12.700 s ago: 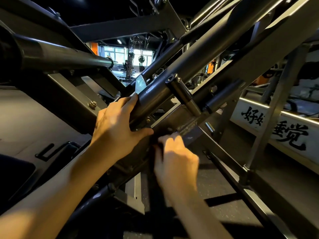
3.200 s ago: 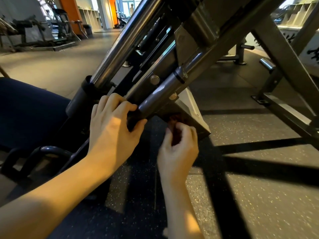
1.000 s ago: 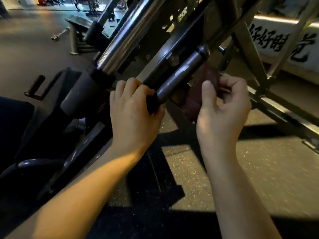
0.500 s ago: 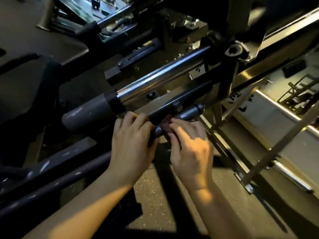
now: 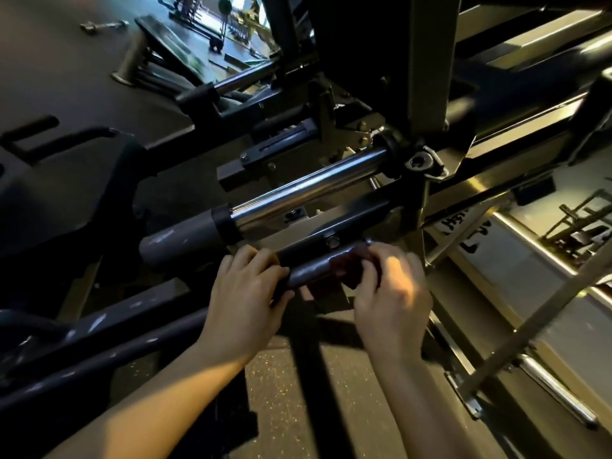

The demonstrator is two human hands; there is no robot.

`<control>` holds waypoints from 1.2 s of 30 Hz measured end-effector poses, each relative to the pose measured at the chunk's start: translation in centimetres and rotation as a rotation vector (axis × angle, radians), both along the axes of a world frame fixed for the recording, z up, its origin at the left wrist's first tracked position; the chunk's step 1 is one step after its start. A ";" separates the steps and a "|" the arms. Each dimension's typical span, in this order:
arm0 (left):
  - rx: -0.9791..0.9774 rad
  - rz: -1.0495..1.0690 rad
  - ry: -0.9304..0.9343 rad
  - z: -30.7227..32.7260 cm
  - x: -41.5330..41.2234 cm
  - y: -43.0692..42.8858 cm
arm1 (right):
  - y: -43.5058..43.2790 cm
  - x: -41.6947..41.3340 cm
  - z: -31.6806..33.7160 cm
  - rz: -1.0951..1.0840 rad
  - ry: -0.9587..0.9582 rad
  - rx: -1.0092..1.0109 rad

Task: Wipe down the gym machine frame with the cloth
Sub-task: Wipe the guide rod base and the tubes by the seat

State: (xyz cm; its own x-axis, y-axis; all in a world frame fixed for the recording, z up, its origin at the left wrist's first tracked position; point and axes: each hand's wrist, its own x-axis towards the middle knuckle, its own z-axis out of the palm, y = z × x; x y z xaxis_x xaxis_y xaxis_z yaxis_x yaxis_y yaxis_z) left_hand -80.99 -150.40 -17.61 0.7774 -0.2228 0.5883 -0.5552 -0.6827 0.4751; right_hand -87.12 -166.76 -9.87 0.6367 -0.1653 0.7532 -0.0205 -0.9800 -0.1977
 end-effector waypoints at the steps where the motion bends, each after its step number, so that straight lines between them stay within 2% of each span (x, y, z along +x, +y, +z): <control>1: -0.010 0.006 -0.001 0.0 0.0 -0.1 | 0.1 0.3 0.3 -0.010 -0.024 -0.031; 4: -0.009 0.037 -0.005 -0.1 0.0 -0.3 | 0.9 1.8 -1.2 0.021 -0.048 -0.099; 7: 0.025 0.047 -0.007 0.0 0.1 -0.4 | 2.1 2.4 -3.2 0.058 0.015 -0.044; 9: 0.038 0.056 0.008 0.0 0.1 -0.3 | 2.3 2.0 -3.9 0.150 0.058 -0.129; 10: 0.033 0.060 0.017 0.0 0.0 -0.2 | 2.3 1.6 -3.7 0.192 0.114 -0.114; 12: 0.023 0.054 0.018 -0.1 0.1 -0.1 | 1.1 1.4 -2.1 0.168 0.140 0.048; 14: 0.027 0.056 0.010 0.0 0.1 -0.1 | -0.4 1.7 -1.2 0.110 0.079 0.137; 17: 0.025 0.075 0.008 0.3 0.2 -0.3 | 0.3 2.3 -1.3 0.078 -0.004 0.134; 19: 0.045 0.080 0.007 0.1 0.1 -0.1 | 1.5 3.0 -4.3 0.093 0.082 0.017; 22: 0.101 0.128 0.031 -1.0 -0.6 1.5 | 2.9 2.9 -7.0 0.300 0.281 -0.021; 25: 0.104 0.171 0.032 -2.1 -1.3 3.3 | 2.2 1.6 -3.6 0.340 0.177 -0.005; 28: 0.073 0.185 0.013 -2.4 -1.4 3.5 | -0.4 1.8 -1.1 0.162 0.057 0.092; 31: 0.051 0.199 0.020 -3.2 -1.5 3.7 | -0.1 2.2 -2.0 0.127 0.040 0.065; 34: 0.054 0.239 0.067 -4.3 -1.7 4.4 | 2.3 2.2 -5.2 0.247 0.071 -0.063; 36: 0.080 0.257 0.072 -4.8 -1.9 4.8 | 4.9 3.2 -7.2 0.308 0.075 0.036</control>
